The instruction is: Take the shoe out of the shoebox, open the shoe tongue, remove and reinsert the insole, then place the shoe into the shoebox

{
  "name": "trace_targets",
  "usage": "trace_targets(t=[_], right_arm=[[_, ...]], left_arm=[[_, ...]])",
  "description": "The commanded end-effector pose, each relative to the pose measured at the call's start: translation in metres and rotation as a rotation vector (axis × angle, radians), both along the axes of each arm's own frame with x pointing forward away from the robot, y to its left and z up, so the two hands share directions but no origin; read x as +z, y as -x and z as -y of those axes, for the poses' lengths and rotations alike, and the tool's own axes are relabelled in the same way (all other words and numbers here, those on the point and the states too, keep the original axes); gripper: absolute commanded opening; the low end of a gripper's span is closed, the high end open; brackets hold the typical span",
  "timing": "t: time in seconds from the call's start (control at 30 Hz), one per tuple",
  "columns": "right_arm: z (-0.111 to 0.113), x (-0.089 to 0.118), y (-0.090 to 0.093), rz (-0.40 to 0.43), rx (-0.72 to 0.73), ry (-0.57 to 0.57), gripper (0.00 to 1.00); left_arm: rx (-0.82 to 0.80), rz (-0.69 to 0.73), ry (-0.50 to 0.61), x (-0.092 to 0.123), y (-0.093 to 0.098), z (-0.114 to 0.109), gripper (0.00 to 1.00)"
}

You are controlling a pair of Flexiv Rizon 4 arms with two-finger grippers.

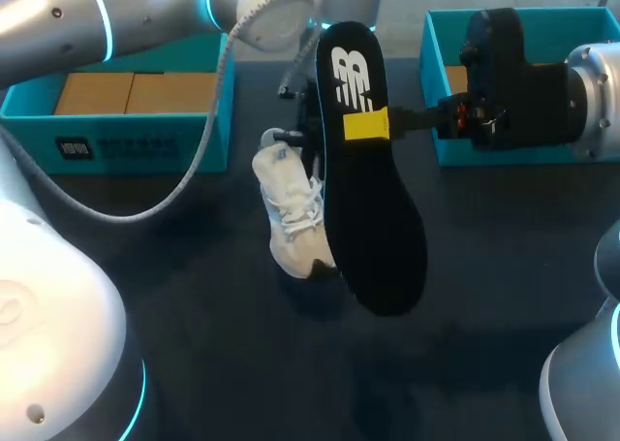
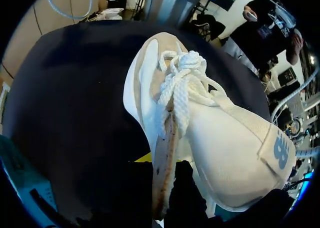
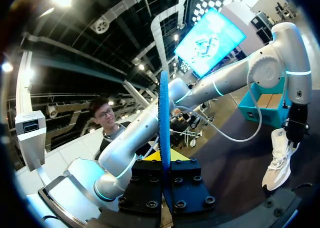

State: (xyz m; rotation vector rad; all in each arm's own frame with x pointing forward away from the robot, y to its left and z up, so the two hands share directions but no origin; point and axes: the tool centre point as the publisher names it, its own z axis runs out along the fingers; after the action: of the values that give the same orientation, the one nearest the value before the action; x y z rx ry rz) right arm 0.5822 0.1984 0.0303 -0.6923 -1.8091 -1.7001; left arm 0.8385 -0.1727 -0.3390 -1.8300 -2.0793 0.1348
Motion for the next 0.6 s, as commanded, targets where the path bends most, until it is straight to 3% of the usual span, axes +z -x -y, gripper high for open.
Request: trace_targets(t=[0.03,0.17,0.6], right_arm=[[-0.0022,-0.0002,0.0002,-0.002,-0.002,0.002,0.00],[-0.0022,-0.0002,0.0002,-0.002,-0.002,0.002,0.00],[-0.0022,-0.0002,0.0002,-0.002,-0.002,0.002,0.00]], left_arm=[[-0.077,0.014,0.022,-0.0005,-0.0049,0.0075,0.00],[-0.088,0.043,0.003,-0.0026,0.0003,0.0170,0.00],[-0.088,0.043,0.003,-0.0026,0.0003,0.0170,0.00]])
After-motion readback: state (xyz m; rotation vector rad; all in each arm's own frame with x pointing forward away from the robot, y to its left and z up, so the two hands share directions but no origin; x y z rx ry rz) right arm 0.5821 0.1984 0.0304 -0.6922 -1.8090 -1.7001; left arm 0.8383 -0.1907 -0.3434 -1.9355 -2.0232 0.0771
